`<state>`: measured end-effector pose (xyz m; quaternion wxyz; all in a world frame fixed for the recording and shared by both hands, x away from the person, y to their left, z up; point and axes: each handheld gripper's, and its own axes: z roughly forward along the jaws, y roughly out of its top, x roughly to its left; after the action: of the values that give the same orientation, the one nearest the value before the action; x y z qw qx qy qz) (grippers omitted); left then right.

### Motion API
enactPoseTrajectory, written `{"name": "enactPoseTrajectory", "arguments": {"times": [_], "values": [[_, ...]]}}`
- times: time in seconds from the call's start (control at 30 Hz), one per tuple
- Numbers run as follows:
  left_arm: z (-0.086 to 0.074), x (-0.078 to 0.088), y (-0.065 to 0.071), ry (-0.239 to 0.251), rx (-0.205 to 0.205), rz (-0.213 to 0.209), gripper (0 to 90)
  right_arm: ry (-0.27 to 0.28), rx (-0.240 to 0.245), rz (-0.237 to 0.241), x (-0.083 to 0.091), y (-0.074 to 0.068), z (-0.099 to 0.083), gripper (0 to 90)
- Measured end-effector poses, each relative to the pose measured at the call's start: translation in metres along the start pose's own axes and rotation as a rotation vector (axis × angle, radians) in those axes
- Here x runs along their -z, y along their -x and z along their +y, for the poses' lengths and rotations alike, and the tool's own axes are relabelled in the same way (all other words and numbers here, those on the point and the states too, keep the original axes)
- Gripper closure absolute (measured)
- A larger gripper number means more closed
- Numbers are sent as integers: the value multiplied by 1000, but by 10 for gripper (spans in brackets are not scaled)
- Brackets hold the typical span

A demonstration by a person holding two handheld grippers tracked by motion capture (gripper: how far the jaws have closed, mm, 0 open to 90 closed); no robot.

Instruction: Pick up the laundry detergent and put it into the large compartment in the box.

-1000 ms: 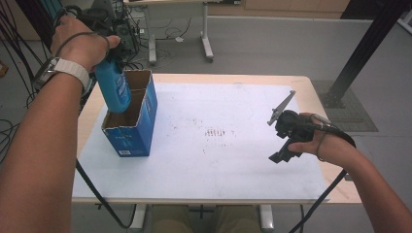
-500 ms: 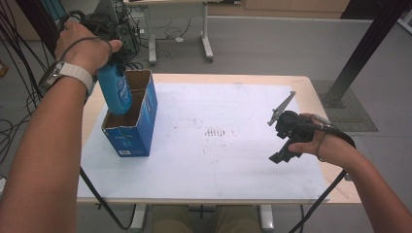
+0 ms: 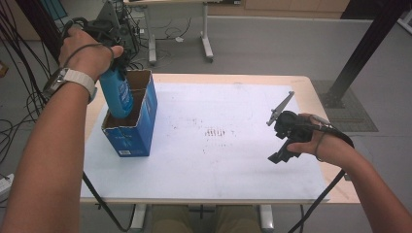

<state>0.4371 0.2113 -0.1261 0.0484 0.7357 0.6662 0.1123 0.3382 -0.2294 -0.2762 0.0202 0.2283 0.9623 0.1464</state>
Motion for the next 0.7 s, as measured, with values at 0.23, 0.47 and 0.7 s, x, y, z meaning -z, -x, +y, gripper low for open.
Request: {"name": "enactPoseTrajectory", "arguments": {"times": [0.23,0.47,0.7], "values": [[0,-8,1,1,-2,0,378,-2,-7,-3,0,2,-1,105],[0,-16,2,0,-7,-3,378,-1,-2,2,-2,1,0,106],[-1,-24,1,-3,-9,-1,378,-5,-1,5,-4,1,1,106]]}}
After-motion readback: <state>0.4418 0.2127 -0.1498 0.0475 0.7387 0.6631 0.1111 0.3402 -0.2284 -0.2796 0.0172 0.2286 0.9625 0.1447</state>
